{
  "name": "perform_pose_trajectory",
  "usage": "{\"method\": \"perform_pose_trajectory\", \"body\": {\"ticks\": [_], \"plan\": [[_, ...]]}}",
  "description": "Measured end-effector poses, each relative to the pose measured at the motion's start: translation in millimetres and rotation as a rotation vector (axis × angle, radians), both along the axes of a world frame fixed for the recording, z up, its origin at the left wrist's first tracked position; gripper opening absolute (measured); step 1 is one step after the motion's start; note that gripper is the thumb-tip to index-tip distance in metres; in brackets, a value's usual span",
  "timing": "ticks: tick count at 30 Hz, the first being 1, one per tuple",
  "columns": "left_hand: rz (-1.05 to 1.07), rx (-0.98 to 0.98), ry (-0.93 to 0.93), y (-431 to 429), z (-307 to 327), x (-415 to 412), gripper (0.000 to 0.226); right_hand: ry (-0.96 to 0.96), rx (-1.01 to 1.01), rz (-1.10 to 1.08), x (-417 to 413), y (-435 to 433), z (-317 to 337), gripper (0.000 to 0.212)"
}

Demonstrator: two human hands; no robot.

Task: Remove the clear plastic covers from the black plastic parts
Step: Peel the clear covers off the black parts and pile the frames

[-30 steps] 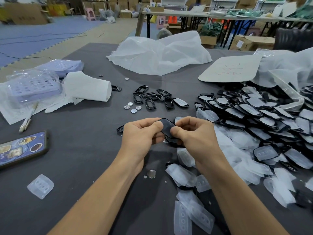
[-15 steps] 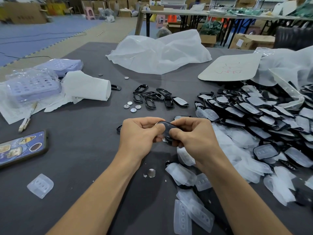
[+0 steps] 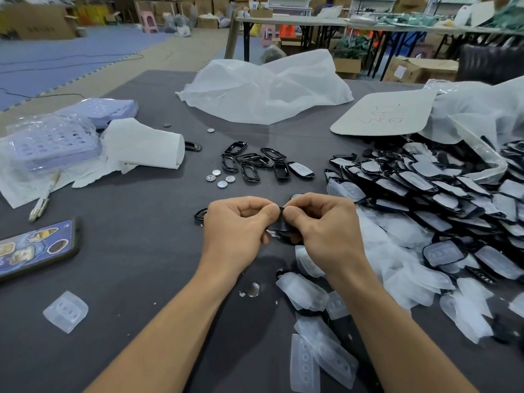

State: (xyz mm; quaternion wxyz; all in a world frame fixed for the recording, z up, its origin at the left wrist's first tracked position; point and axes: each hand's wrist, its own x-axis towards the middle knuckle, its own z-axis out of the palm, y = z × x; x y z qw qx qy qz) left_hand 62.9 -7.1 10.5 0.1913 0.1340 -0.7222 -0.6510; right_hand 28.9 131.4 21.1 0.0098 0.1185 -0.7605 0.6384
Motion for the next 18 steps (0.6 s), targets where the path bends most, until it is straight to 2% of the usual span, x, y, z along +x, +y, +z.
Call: {"method": "perform_pose_trajectory", "body": {"ticks": [7,11,15,18], "plan": [[0.043,0.031,0.008,1.3,-0.4,-2.9,0.032,-0.199,-0.169,0.091,-2.1,6.7,5.6,0.031],[0.06,0.029,0.0,-0.6,-1.2,-4.2,0.032,-0.098,-0.118,0.084,2.1,4.4,2.3,0.024],[0.014,0.051,-0.018,-1.2,-1.4,-1.7,0.024,-0.116,-0.152,0.061,0.4,3.5,1.4,0.029],[-0.082,0.148,-0.041,-2.8,0.2,0.0,0.016,-0.18,-0.231,0.057,-2.1,7.7,2.9,0.034]]}}
